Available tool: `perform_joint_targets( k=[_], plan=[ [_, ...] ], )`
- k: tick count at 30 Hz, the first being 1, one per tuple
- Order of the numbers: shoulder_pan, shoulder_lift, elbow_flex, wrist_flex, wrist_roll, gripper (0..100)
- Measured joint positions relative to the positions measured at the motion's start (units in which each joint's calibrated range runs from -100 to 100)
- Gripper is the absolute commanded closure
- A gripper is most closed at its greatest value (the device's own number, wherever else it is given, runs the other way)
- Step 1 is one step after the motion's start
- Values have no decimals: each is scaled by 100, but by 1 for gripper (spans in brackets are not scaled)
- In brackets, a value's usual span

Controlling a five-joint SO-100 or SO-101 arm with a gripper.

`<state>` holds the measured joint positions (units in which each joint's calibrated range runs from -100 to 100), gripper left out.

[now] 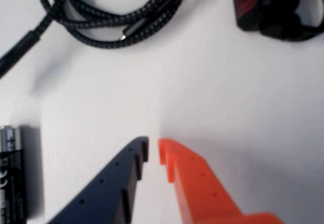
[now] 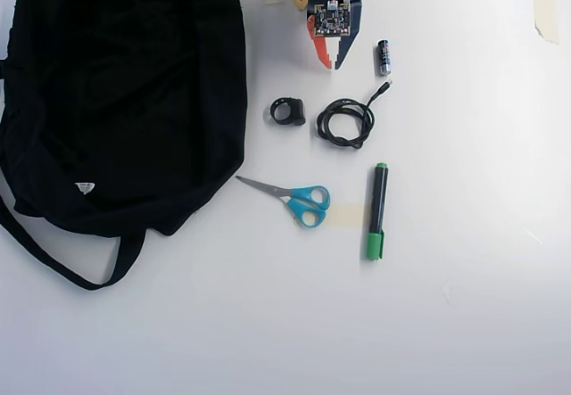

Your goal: Put the cable into the black bag

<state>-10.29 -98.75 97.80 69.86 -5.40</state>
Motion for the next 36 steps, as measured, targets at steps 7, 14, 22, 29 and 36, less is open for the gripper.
perform_joint_targets(
  k=[7, 14, 22, 29, 36],
  plan=[
    [0, 0, 0, 0, 0, 98],
    [0, 0, 0, 0, 0, 98],
    [0, 0, 0, 0, 0, 98],
    [0, 0, 8, -335, -29, 98],
    [0, 506, -71, -2155, -29, 98]
  ],
)
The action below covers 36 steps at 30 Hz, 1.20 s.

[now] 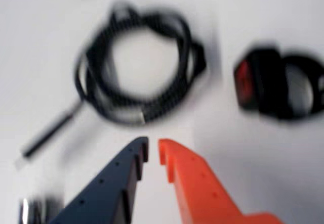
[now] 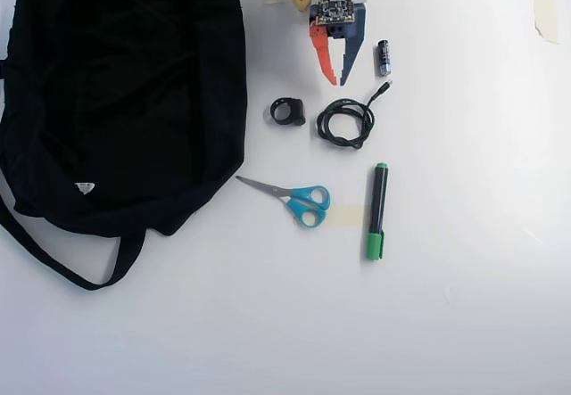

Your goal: Put the cable into the black bag

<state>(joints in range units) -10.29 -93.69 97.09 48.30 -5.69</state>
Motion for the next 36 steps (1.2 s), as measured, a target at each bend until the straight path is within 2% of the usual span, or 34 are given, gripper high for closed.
perform_joint_targets(
  k=[13, 17, 23, 36],
  plan=[
    [0, 1984, -613, -4414, 5, 98],
    [0, 2748, -928, -5453, 15, 98],
    [7, 4002, -2005, -5814, 15, 98],
    [140, 6177, -4442, -5814, 24, 98]
  ],
)
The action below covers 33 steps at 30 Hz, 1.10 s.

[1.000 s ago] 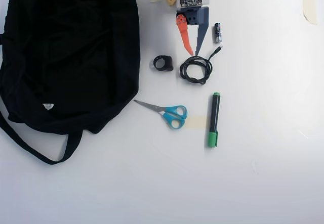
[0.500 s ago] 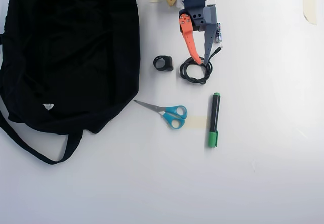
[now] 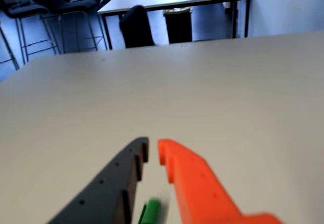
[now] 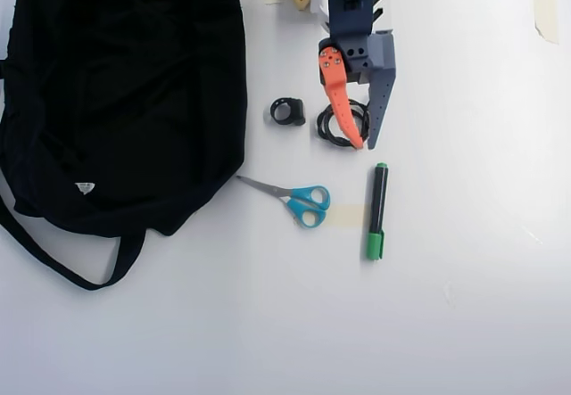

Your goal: Put the cable into the black bag

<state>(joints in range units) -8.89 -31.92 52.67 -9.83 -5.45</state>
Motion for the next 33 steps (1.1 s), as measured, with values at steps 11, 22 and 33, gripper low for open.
perform_joint_targets(
  k=[11, 22, 33],
  plan=[
    [73, 1353, -1619, 0, 0, 98],
    [140, 2457, -2862, 0, 29, 98],
    [206, 3130, -4033, 489, 425, 98]
  ],
)
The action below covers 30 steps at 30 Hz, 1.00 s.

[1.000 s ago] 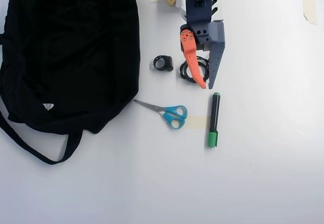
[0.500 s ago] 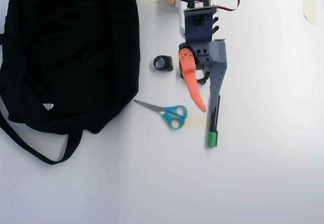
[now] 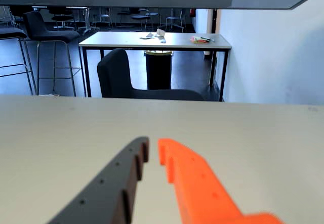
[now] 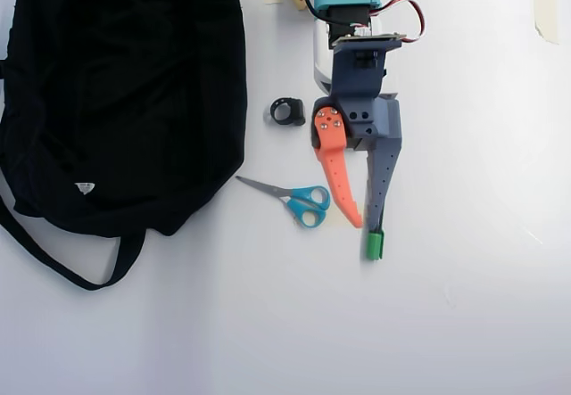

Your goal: Put the cable into the black bag

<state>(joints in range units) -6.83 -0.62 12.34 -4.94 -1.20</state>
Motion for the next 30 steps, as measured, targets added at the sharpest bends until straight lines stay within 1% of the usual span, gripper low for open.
perform_joint_targets(
  k=[4, 6, 17, 30],
  plan=[
    [66, 282, -959, 902, 10, 98],
    [103, 415, -1274, 1116, 10, 98],
    [323, 498, -1352, 1185, 10, 98],
    [287, 498, -1352, 1288, 10, 98]
  ],
)
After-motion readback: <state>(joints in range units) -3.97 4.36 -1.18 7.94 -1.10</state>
